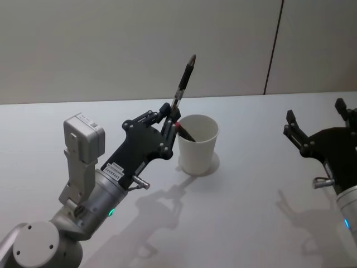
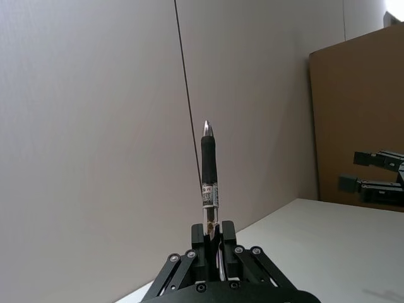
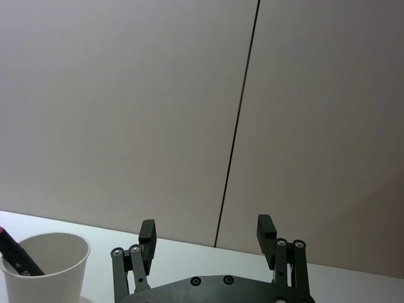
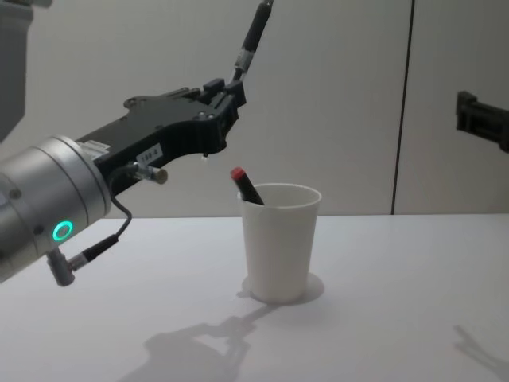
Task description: Place the pen into the pen holder.
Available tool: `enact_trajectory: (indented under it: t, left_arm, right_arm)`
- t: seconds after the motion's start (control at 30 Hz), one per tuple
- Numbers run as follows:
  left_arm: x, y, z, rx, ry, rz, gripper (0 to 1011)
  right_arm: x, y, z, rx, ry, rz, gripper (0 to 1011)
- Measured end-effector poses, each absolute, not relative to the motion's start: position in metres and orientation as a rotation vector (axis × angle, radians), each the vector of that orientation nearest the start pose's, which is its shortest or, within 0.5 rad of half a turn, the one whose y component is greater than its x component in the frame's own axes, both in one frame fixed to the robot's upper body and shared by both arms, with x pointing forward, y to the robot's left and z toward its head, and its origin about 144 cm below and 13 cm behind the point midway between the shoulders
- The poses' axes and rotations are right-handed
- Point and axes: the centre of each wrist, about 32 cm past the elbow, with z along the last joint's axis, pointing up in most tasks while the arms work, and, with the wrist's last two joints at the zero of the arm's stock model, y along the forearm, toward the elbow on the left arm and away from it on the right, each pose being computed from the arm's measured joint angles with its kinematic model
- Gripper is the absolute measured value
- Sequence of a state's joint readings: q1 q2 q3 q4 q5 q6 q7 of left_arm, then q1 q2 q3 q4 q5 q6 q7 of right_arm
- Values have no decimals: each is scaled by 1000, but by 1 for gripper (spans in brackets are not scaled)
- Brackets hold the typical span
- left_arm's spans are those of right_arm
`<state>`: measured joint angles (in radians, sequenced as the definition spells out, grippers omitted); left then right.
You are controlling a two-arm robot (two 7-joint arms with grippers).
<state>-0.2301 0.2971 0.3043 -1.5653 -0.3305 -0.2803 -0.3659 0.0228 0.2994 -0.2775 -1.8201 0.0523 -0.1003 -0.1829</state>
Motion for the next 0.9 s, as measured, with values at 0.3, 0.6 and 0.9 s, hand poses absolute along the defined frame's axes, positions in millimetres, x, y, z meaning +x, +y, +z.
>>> enact_trajectory:
  t: [0.3,0.6,0.9]
  left_arm:
    - [510,219,1206,-283,-335,886,170]
    - [511,218,1205,-288,-340,881,170]
    - [511,218,1205,-290,-342,878,170]
  right_arm:
    - [450,-210,1216,140,-355,-1336,1002]
    - [458,-210,1221,183,-301,-1230,1002]
    - [468,-207,1227,253,-236,-1124,1002]
